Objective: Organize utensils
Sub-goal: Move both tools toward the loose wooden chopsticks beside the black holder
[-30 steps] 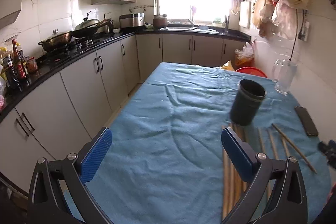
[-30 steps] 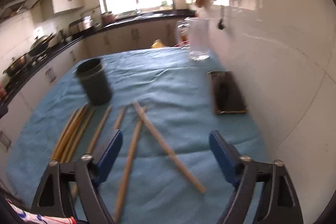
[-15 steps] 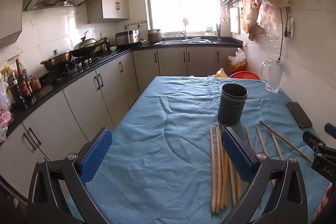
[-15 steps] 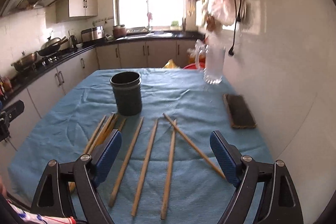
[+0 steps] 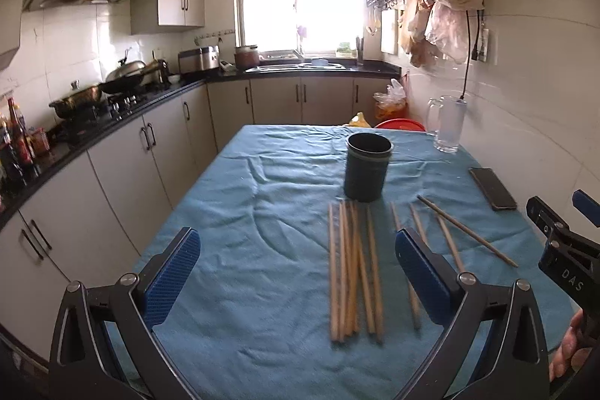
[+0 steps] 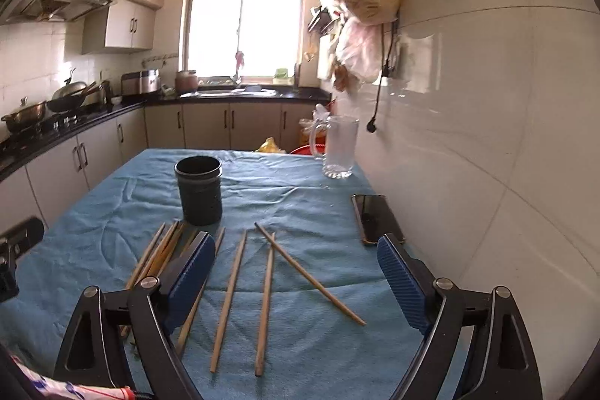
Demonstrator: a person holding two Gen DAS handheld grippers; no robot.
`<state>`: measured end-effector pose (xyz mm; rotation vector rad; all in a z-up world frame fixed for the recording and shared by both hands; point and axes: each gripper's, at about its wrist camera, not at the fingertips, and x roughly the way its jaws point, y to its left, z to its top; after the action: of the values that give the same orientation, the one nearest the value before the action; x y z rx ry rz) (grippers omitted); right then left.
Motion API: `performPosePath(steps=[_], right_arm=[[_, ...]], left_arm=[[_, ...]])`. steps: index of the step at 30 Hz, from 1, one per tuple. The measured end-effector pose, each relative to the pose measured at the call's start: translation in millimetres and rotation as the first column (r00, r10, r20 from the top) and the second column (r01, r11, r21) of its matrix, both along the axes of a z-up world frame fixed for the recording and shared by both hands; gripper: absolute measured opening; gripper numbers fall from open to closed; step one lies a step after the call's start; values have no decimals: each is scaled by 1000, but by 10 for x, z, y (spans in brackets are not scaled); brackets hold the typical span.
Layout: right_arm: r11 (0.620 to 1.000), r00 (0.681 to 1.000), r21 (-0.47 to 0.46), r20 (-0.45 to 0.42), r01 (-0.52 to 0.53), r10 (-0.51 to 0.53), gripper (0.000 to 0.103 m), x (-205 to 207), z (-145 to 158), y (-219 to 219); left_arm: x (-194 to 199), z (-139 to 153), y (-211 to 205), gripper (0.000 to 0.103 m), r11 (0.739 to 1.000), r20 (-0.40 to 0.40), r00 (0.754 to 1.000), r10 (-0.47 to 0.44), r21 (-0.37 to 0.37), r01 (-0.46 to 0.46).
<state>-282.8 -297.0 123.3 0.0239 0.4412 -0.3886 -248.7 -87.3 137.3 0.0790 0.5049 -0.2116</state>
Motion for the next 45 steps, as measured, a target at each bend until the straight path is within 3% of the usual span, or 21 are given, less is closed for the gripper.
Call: performPosePath(steps=[7, 19, 29, 37, 45], right_arm=[[1000, 999, -17, 39, 26, -26, 93, -209, 43, 6], [999, 999, -15, 37, 39, -39, 94, -290, 37, -28], [998, 998, 8, 5, 60, -60, 94, -214, -59, -189], [992, 995, -69, -4, 103, -104, 94, -112, -182, -228], [994, 996, -77, -43, 74, -77, 94, 34, -280, -306]], left_arm=[[-140, -16, 3, 103, 1000, -10, 1000, -20, -18, 20], [-180, -153, -222, 103, 995, -72, 993, -94, 32, 96], [-52, -293, -301, 103, 993, -149, 982, -113, 25, 118], [82, -379, -385, 103, 992, -191, 975, -115, 32, 123], [218, -467, -477, 103, 991, -226, 968, -106, 51, 120]])
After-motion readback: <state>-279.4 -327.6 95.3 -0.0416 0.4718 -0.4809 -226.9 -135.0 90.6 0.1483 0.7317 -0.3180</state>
